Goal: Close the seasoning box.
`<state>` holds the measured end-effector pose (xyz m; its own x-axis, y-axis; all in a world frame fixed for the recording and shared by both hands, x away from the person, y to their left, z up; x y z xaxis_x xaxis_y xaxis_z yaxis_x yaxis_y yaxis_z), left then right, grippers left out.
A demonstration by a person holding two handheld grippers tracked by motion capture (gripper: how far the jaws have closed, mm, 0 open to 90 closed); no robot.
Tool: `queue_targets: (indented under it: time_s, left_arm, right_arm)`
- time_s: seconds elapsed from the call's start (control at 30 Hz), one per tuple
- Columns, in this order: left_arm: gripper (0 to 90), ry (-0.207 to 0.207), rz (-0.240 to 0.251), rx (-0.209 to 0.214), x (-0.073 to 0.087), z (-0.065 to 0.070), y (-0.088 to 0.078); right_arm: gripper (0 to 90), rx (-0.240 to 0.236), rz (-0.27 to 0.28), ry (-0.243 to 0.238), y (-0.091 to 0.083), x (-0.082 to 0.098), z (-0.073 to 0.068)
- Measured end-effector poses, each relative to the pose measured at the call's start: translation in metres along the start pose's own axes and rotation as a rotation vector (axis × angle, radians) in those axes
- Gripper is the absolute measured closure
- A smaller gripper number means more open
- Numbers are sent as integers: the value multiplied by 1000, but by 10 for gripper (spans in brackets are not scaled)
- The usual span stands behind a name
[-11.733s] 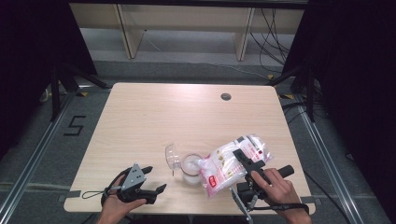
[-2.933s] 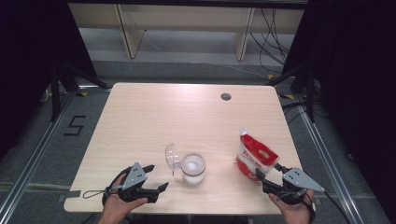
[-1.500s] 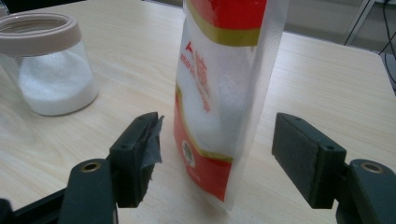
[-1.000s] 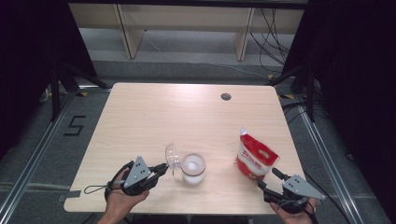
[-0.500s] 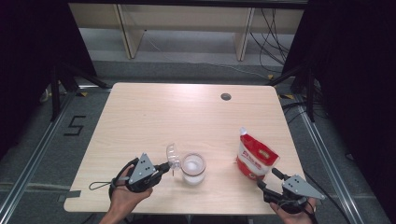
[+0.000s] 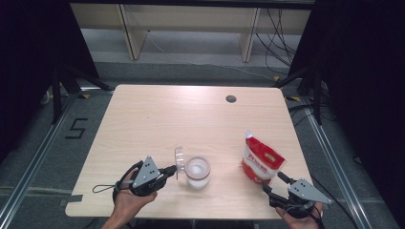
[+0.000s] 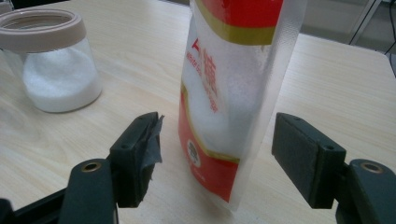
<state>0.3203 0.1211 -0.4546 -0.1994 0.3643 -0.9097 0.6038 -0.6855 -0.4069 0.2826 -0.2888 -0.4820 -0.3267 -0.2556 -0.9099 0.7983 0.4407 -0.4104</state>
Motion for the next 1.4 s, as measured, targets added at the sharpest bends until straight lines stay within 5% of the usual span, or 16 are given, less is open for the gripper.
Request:
queue_targets:
  time_s: [0.5, 0.57, 0.6, 0.63, 0.67, 0.93, 1.13, 1.4]
  left_arm:
    - [873, -9, 1, 24, 1, 3, 0]
    - [842, -14, 1, 34, 2, 2, -1]
    - [826, -39, 7, 32, 4, 3, -1]
    - [808, -16, 3, 37, 4, 1, -2]
    - [795, -41, -1, 38, 5, 2, -3]
    - [608, -43, -10, 85, 12, 5, -9]
    - [423, -68, -42, 69, 25, 5, -16]
    - [329, -84, -59, 78, 36, 6, -18]
  right_arm:
    - [333, -9, -3, -1, -1, -1, -1]
    - [332, 11, 8, -24, -1, -1, 1]
    - [332, 4, -2, -4, -2, -1, 0]
    - [332, 3, 5, 0, -1, -1, -1]
    - [332, 10, 6, -14, -1, -1, 1]
    - [332, 0, -2, 31, -3, -1, -3]
    - [330, -7, 13, -10, -2, -2, 0]
    - [322, -5, 4, 13, -5, -2, -3]
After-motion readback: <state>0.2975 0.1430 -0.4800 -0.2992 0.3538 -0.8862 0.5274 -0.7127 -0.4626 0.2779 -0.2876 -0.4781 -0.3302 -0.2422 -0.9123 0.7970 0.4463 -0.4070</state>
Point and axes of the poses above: each handheld gripper's, and its own axes: y roughly forward along the jaws, x roughly out of its underside, z roughly to its right, the point moved 2 cm from there along y, roughly forward along the jaws, and after that the axes turned 1 degree about -y, right-handed, at the moved point
